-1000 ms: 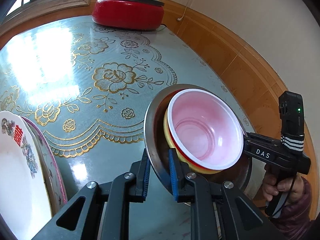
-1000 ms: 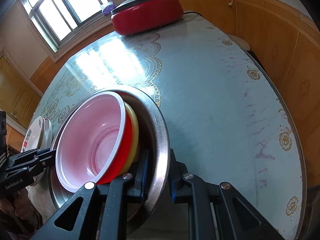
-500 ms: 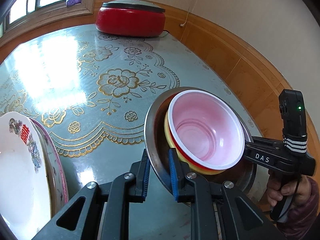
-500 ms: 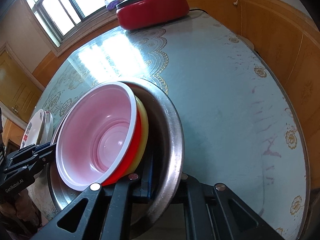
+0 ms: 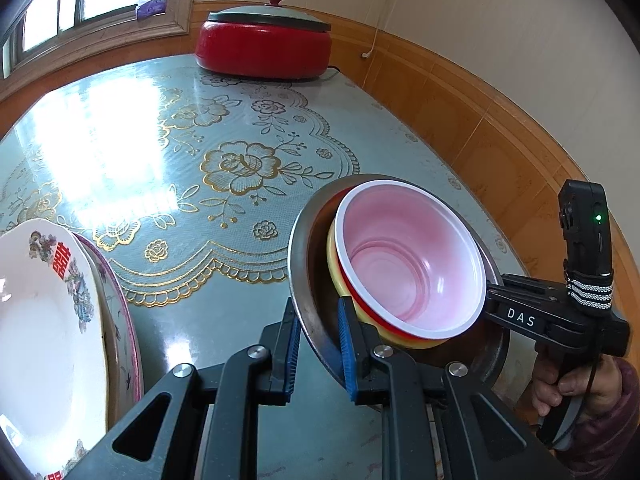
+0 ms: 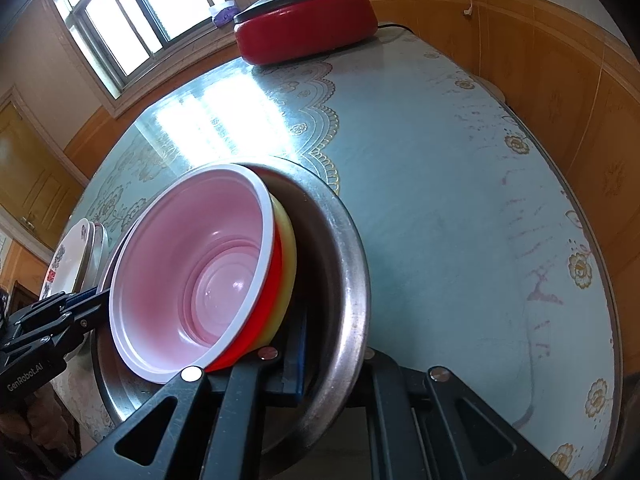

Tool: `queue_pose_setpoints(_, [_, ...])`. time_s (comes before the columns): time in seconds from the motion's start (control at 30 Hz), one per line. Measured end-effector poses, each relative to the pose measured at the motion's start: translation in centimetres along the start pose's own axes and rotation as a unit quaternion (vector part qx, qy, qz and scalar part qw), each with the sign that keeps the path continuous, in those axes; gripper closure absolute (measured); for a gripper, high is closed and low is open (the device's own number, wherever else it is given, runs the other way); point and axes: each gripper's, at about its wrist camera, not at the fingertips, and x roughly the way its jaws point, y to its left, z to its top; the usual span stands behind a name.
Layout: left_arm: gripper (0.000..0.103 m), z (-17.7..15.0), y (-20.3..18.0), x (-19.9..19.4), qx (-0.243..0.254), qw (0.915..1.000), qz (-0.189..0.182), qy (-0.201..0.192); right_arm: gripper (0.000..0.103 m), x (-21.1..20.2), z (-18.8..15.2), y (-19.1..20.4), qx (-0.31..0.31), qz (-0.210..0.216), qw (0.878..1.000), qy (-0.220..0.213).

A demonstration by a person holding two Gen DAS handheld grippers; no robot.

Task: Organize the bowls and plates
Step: 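Lift the steel bowl with nested bowls and carry it over the plate stack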

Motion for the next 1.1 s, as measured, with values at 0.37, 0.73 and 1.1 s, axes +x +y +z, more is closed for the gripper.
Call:
queue_pose_setpoints(0.37, [0.084, 0.8, 0.4, -1.2, 0.023, 0.9996, -0.010, -0.011, 0.096, -1.4, -0.4, 1.4, 0.015, -0.009, 1.000, -0.018])
queue_pose_setpoints(0.73, [0.085, 1.5, 3.9, -5.2, 0.053, 0.9973, -0.044, -0.025, 0.096, -3.7, -1.2, 6.2, 0.043, -0.023, 0.997, -0.052])
queue_pose_setpoints(1.1, [0.085, 1.8, 9.9, -10.0, 0.056, 0.9951, -0.061, -0.055, 0.096, -4.6, -1.0, 13.9, 0.032, -0.029, 0.996, -0.079])
